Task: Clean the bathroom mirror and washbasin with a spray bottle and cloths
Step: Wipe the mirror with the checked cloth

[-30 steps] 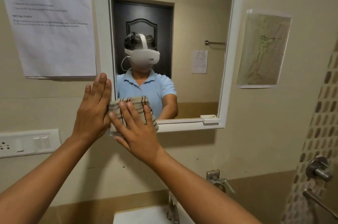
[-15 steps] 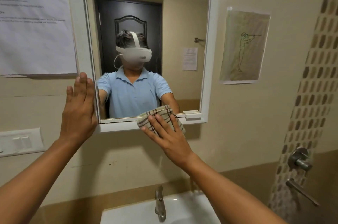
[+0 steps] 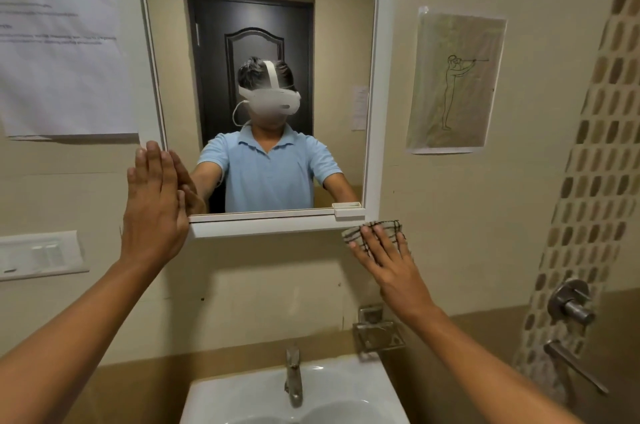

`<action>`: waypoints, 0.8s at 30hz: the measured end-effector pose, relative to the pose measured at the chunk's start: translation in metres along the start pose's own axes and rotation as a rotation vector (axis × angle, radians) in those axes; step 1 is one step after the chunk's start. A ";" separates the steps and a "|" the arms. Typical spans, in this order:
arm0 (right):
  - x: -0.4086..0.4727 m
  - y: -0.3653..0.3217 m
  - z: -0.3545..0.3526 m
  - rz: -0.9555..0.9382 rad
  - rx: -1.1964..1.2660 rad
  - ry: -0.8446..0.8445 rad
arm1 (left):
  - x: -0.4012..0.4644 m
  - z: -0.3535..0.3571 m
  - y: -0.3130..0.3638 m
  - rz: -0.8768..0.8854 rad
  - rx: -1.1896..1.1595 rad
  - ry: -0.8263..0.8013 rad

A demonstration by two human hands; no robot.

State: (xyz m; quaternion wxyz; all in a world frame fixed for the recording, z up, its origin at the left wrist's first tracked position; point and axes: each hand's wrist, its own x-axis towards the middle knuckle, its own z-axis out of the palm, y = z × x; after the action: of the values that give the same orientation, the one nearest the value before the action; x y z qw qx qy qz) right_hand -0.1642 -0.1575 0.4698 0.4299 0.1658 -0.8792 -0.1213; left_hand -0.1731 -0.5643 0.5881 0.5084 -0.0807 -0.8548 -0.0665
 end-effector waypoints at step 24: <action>-0.089 -0.186 -0.033 1.658 2.462 -0.475 | -0.245 0.036 0.120 -1.066 -1.137 -0.978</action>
State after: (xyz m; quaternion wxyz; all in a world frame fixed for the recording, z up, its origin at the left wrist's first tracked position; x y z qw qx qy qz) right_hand -0.0517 -0.2950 0.3598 -0.1783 -0.1403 -0.3177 0.9206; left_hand -0.0637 -0.4568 0.3596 -0.1239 0.0671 -0.7372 -0.6609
